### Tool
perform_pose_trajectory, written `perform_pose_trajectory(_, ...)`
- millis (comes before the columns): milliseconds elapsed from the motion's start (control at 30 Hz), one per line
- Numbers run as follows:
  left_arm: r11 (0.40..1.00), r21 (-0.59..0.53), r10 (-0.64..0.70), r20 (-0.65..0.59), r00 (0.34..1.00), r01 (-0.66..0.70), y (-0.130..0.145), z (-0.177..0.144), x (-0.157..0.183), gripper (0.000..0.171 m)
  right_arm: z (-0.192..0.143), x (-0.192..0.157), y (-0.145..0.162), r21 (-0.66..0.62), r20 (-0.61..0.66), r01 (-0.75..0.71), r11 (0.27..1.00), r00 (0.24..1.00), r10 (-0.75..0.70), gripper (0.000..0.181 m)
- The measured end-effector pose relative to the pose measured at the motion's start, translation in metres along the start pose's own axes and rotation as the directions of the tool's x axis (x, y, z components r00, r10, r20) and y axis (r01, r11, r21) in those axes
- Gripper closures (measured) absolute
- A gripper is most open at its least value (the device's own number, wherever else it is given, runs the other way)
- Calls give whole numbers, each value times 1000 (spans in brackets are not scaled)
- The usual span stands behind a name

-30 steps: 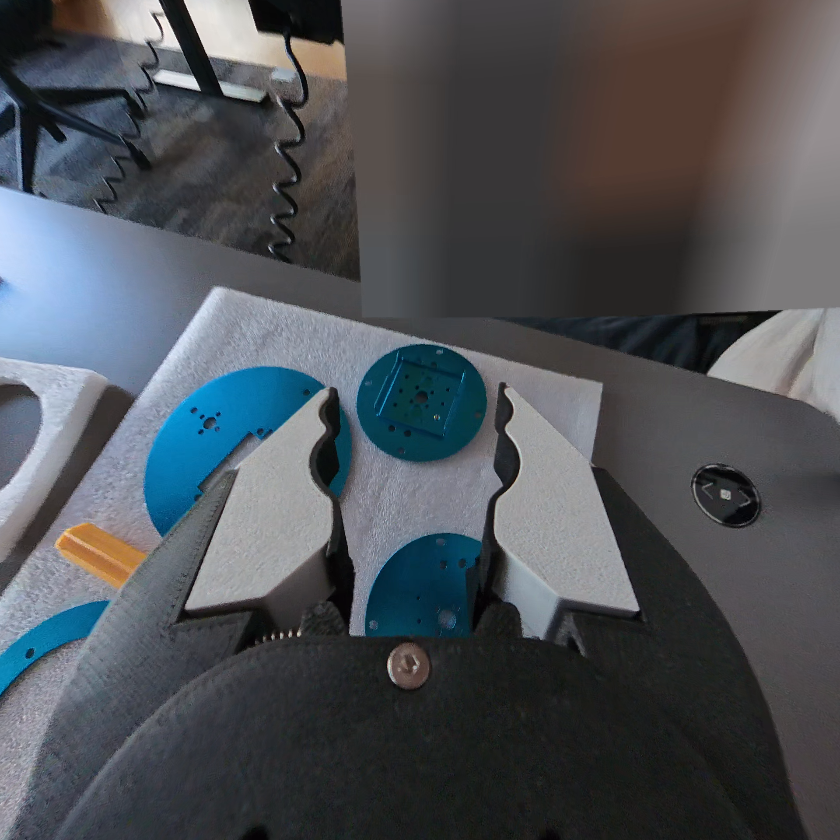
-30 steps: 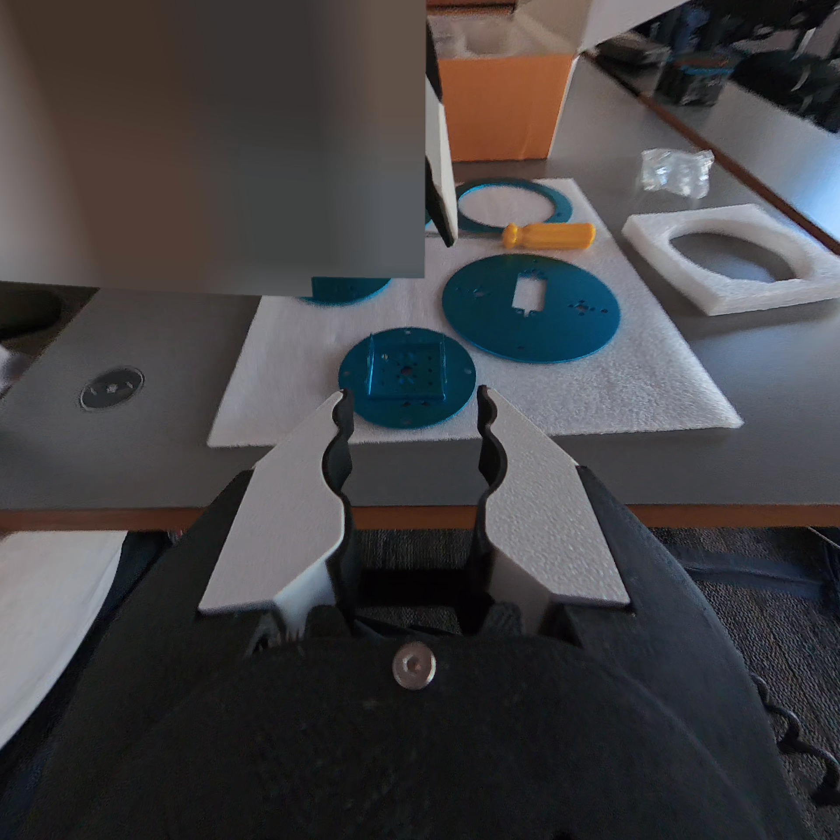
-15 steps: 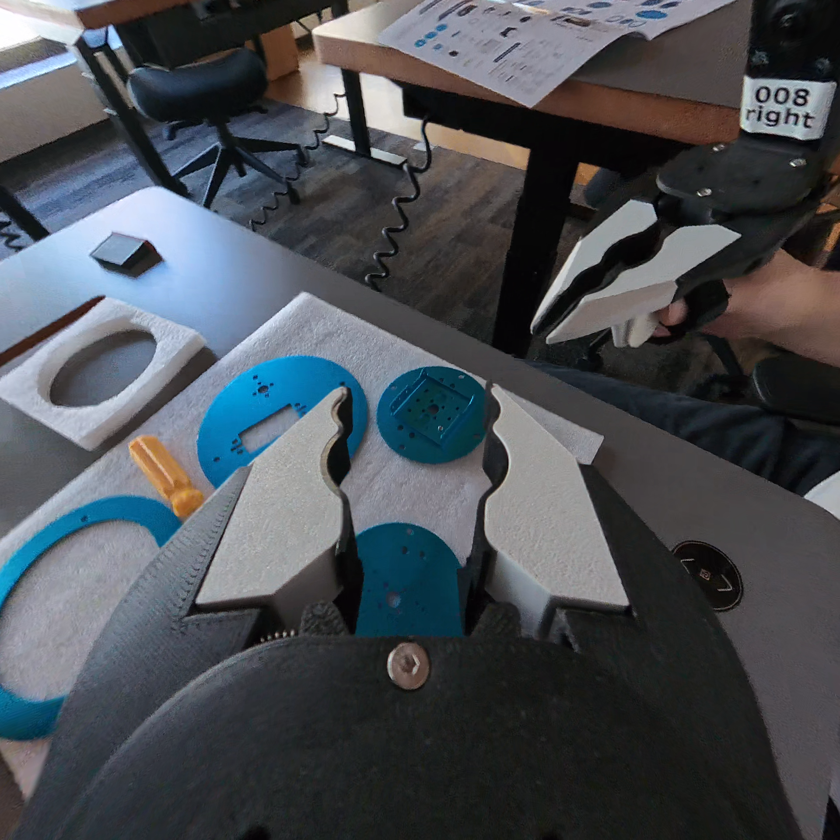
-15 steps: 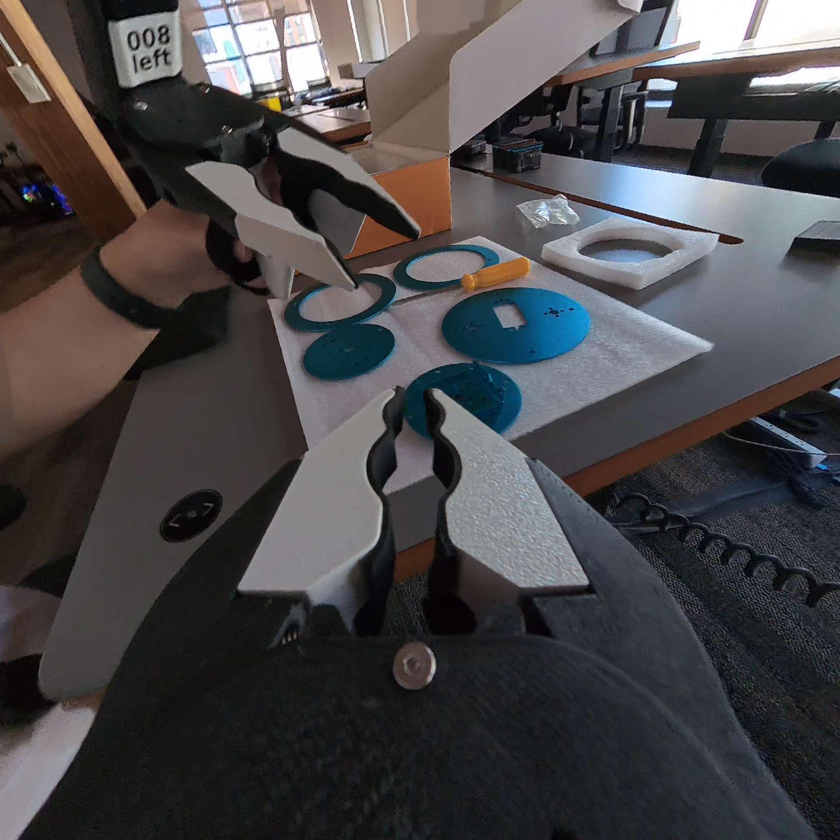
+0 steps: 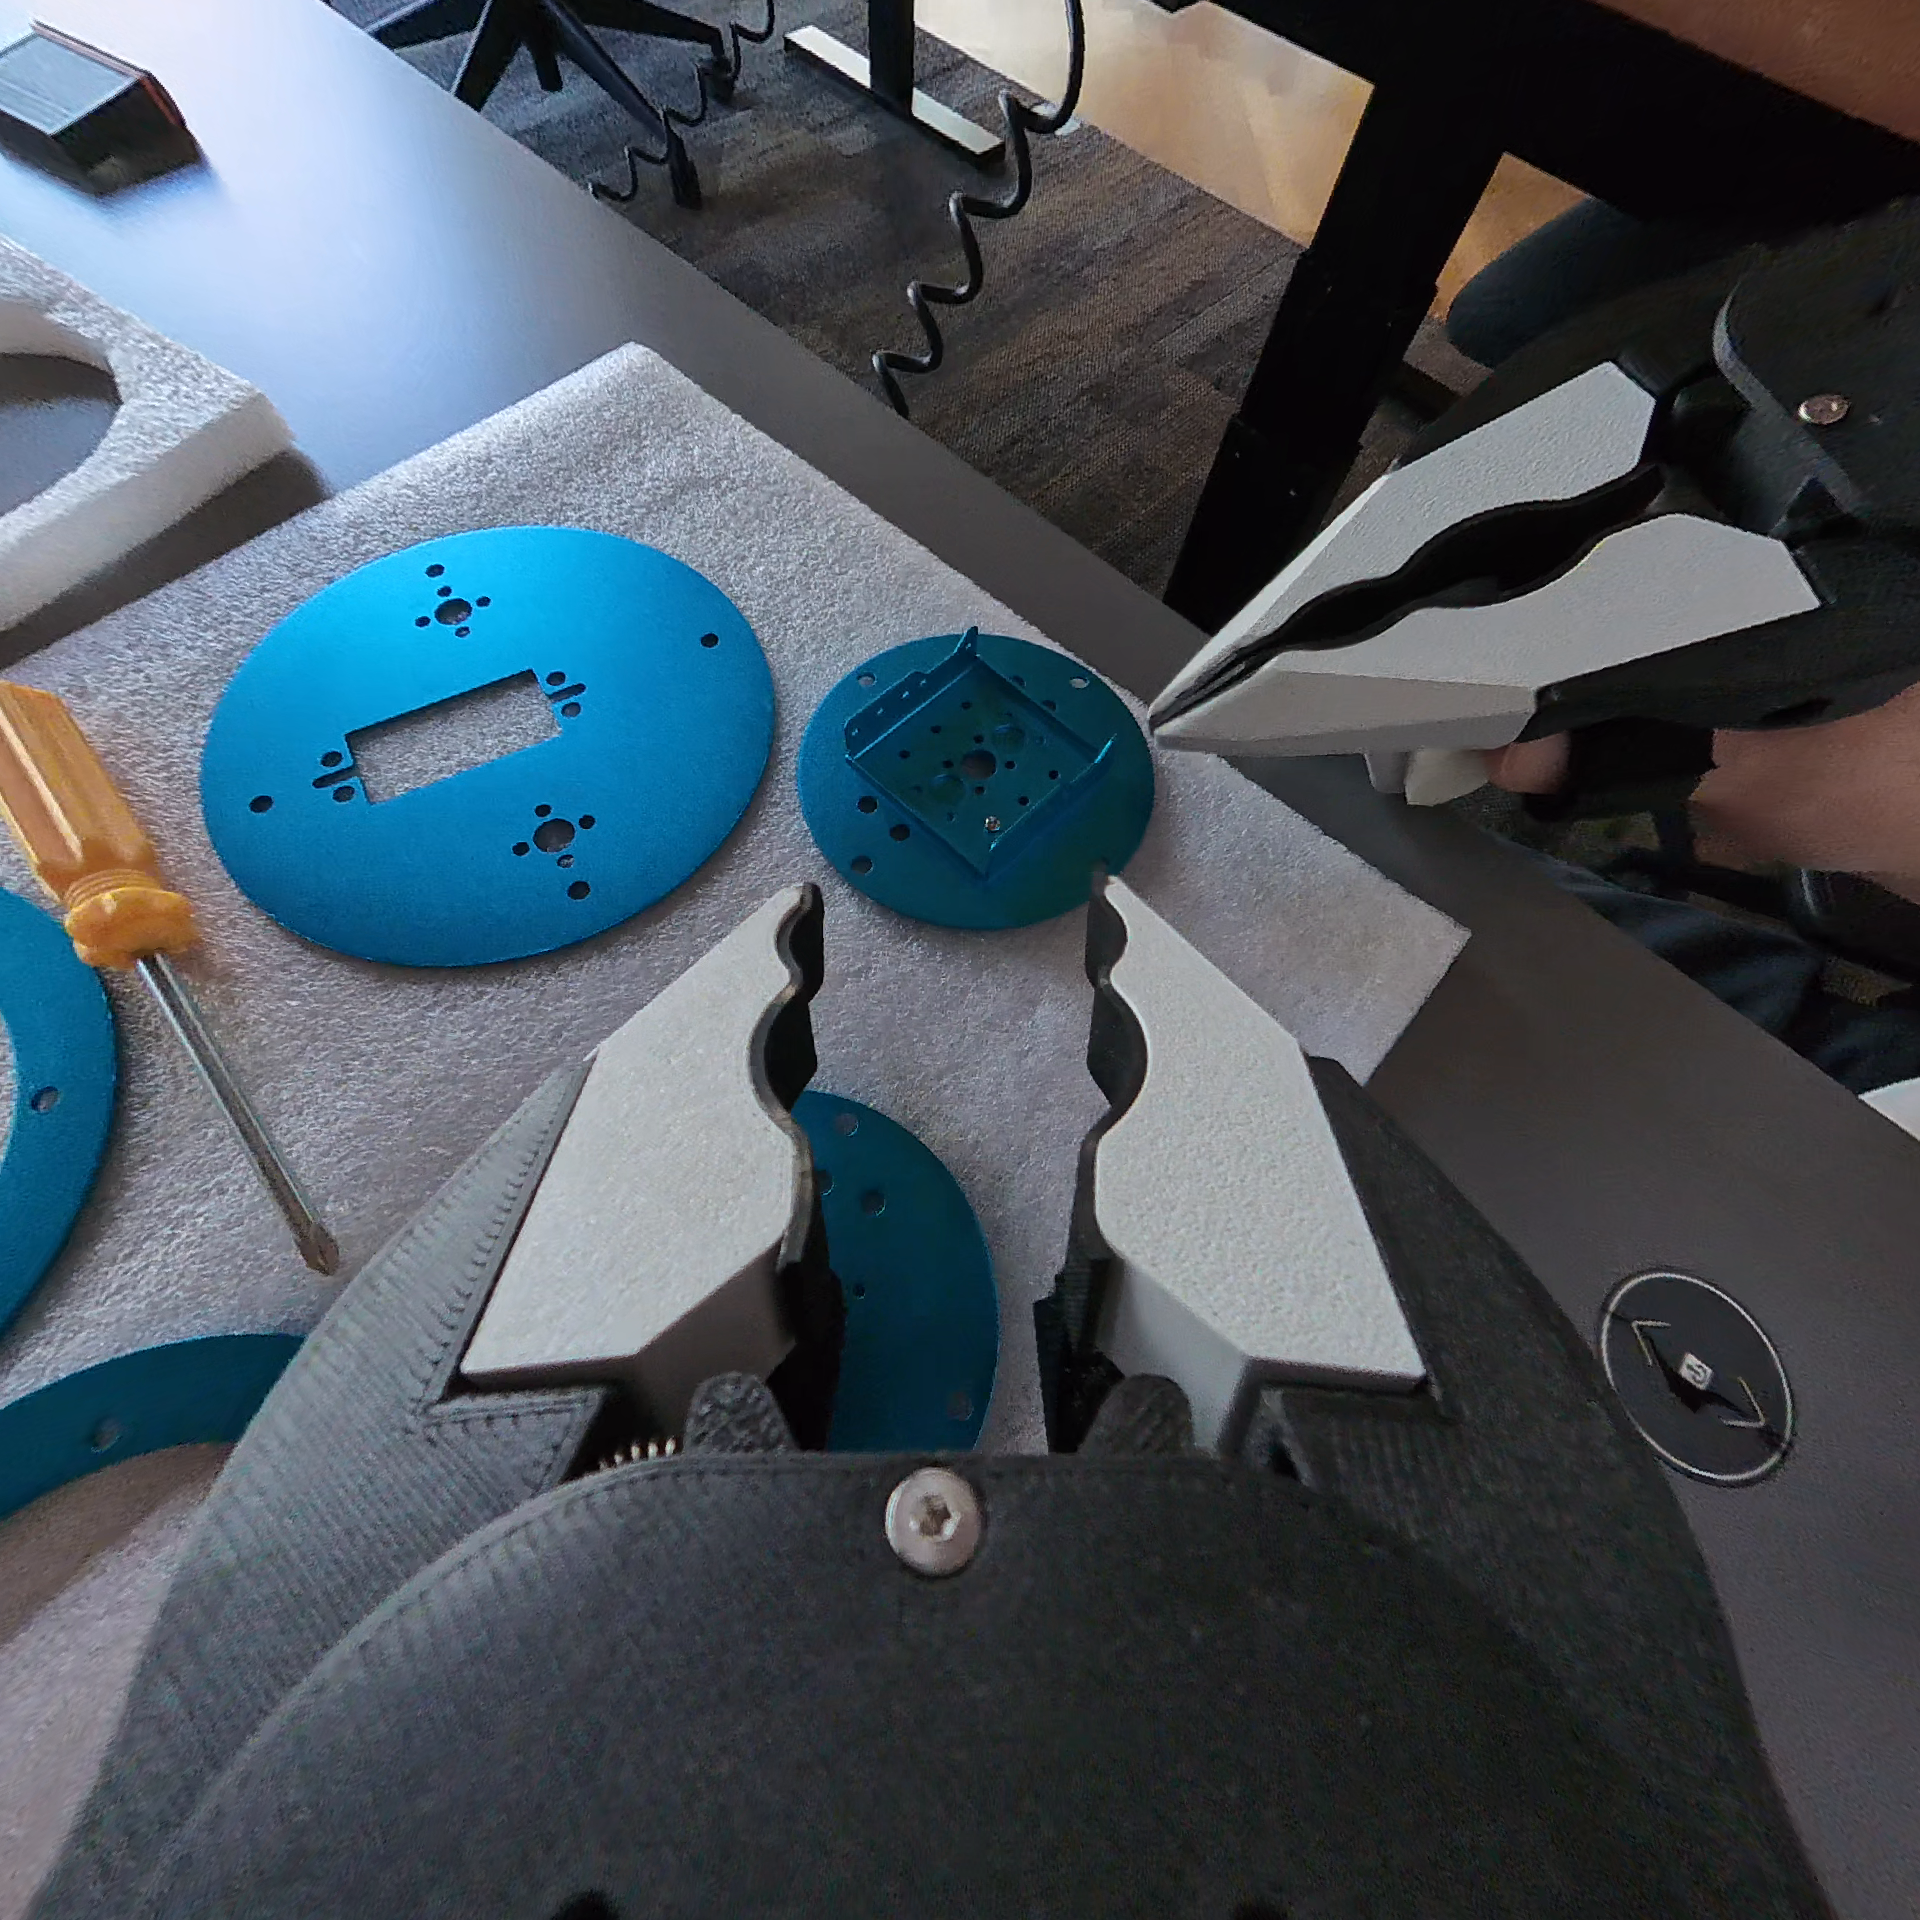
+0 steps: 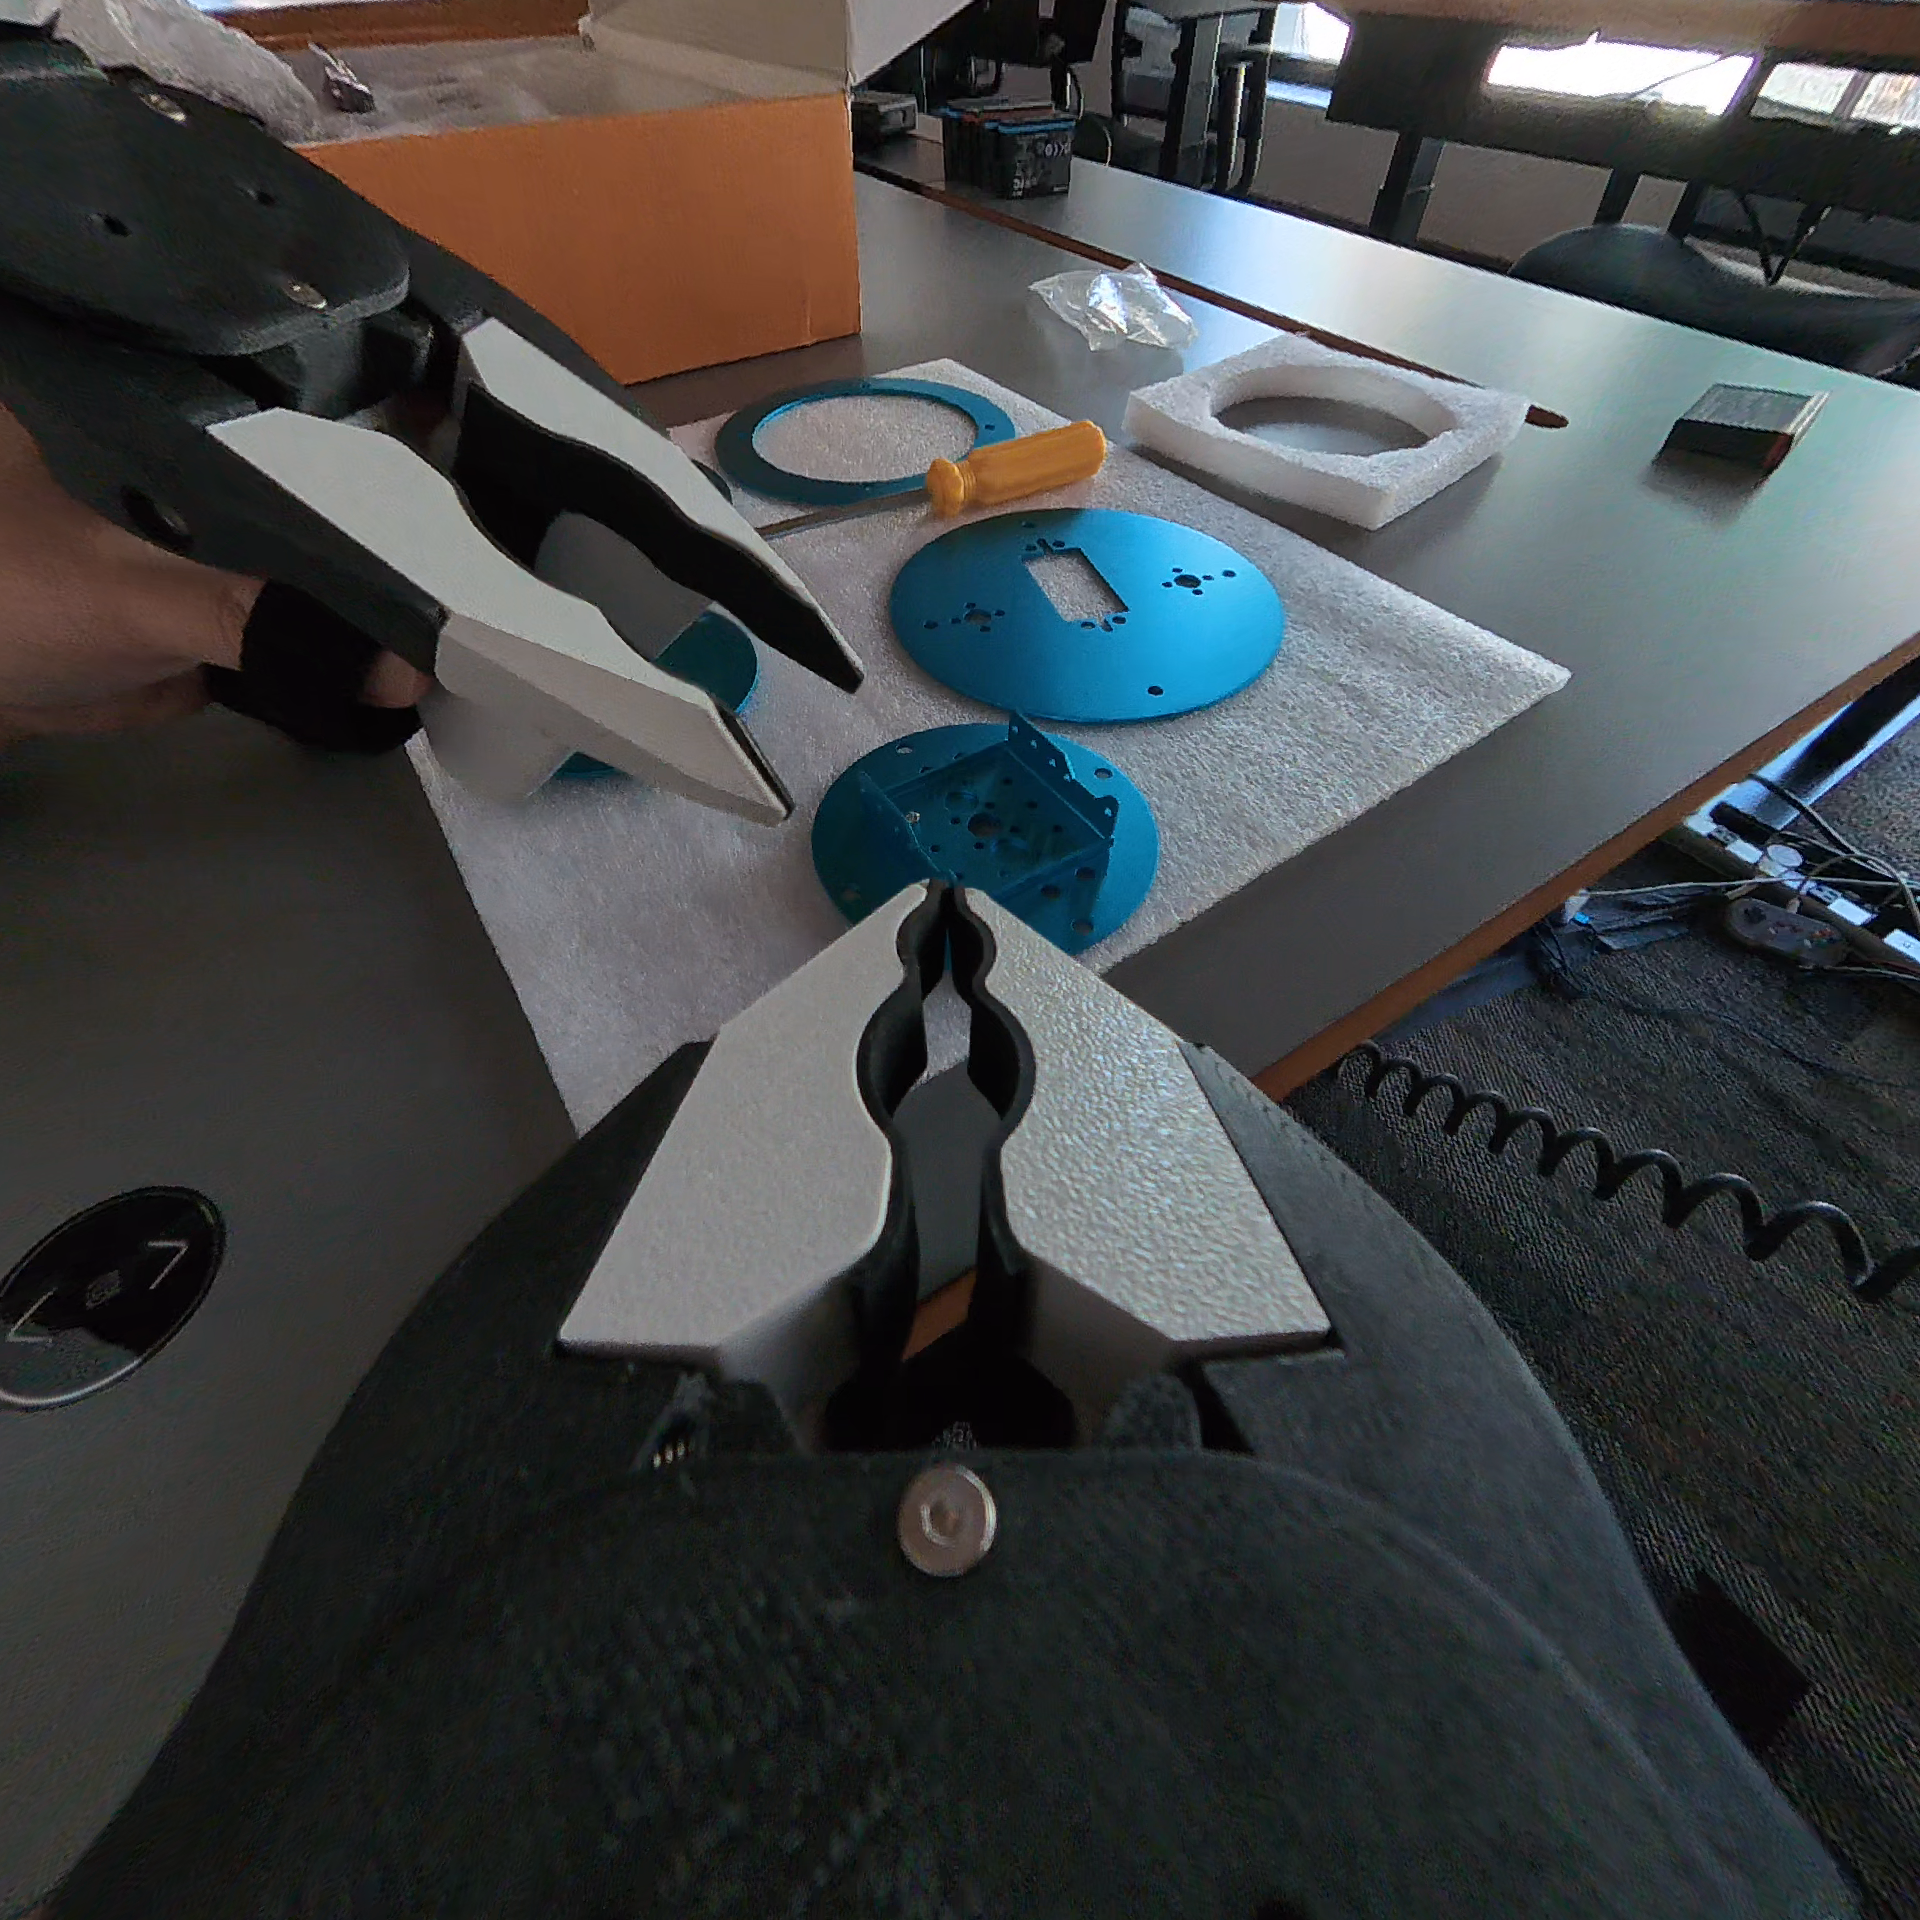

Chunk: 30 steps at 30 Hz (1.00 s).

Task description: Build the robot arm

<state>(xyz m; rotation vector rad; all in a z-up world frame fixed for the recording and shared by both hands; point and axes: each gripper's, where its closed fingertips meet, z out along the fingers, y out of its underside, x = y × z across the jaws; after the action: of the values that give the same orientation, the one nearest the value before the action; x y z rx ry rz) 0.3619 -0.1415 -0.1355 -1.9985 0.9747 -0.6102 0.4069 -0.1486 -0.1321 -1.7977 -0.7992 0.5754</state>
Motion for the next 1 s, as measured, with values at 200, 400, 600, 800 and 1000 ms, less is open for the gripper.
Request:
perform_pose_trajectory(200, 999, -42, 0, 2, 1000, 0, 5, 4, 0, 122, 4, -3, 6, -104, 24, 6, 995, 1000, -4, 181)
perform_pose_trajectory(400, 998, -60, 19, 7, 1000, -19, 7, 6, 0, 123, 4, -2, 7, -116, 28, -24, 993, 999, 27, 181)
perform_pose_trajectory(600, 998, -55, 14, -7, 1000, -14, 7, 5, 2, 121, 5, -2, 7, -128, 27, -22, 991, 999, 25, 181)
perform_pose_trajectory(800, 996, -67, 50, -12, 999, -51, 9, 6, 5, 121, 6, -2, 8, -138, 27, -27, 990, 999, 31, 181)
perform_pose_trajectory(1000, 995, -75, 72, -12, 997, -73, 10, 7, 7, 120, 7, -1, 7, -137, 31, -38, 990, 999, 43, 181)
